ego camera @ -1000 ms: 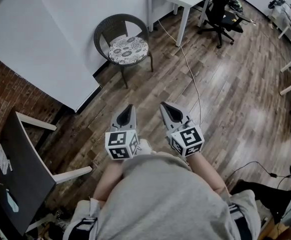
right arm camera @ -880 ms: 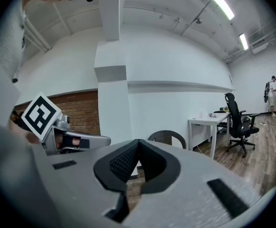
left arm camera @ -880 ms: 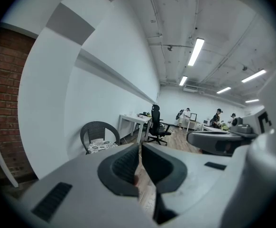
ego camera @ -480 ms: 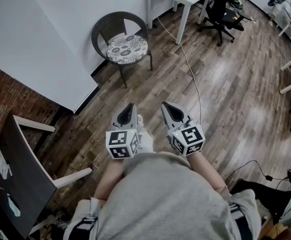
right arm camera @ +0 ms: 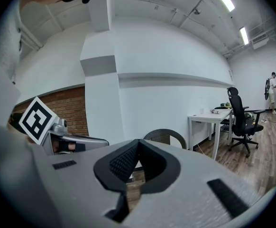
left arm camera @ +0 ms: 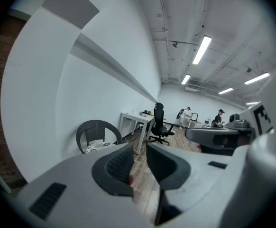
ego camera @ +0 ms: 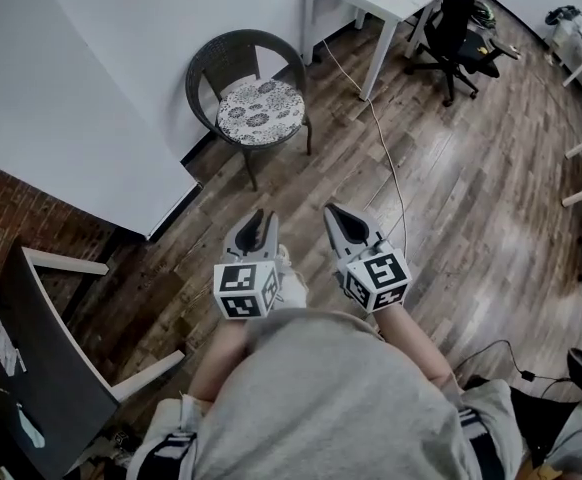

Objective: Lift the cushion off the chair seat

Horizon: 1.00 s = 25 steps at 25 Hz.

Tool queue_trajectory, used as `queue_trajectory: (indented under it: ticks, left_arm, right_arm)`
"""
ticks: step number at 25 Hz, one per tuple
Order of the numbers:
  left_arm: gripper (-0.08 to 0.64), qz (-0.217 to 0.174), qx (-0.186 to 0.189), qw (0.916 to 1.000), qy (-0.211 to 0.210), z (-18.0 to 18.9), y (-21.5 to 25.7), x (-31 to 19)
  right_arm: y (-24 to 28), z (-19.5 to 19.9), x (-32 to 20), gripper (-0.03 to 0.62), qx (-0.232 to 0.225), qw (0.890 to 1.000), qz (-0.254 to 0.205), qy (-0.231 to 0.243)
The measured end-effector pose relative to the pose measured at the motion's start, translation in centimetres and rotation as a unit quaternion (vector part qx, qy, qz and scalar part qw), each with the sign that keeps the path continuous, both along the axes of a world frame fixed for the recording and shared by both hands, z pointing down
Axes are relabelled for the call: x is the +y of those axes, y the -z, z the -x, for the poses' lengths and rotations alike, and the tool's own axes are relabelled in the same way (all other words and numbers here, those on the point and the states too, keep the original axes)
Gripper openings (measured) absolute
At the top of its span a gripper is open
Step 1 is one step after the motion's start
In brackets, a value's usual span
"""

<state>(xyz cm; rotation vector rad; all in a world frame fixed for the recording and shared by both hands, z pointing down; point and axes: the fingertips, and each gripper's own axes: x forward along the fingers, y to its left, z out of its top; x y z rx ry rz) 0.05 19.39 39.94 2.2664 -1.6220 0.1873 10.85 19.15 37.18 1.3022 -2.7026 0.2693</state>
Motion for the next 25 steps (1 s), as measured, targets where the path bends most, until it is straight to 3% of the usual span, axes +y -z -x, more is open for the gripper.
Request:
queue_trajectory:
  ticks: [12,25]
  left_arm:
    - [0.123,-0.003,-0.002,0.9999,-0.011,4.5,1.1,-14.1]
    - [0.187,0.006,-0.006,0.9997,-0.023,8.3,0.1,-25.5]
  right_arm:
    - [0.6,4.2,-13.4,0.002,0.011,1.0,0.01,-0.008]
    - [-0.1,8.5,-25.1,0.002,0.017,1.0,0.013,-0.003]
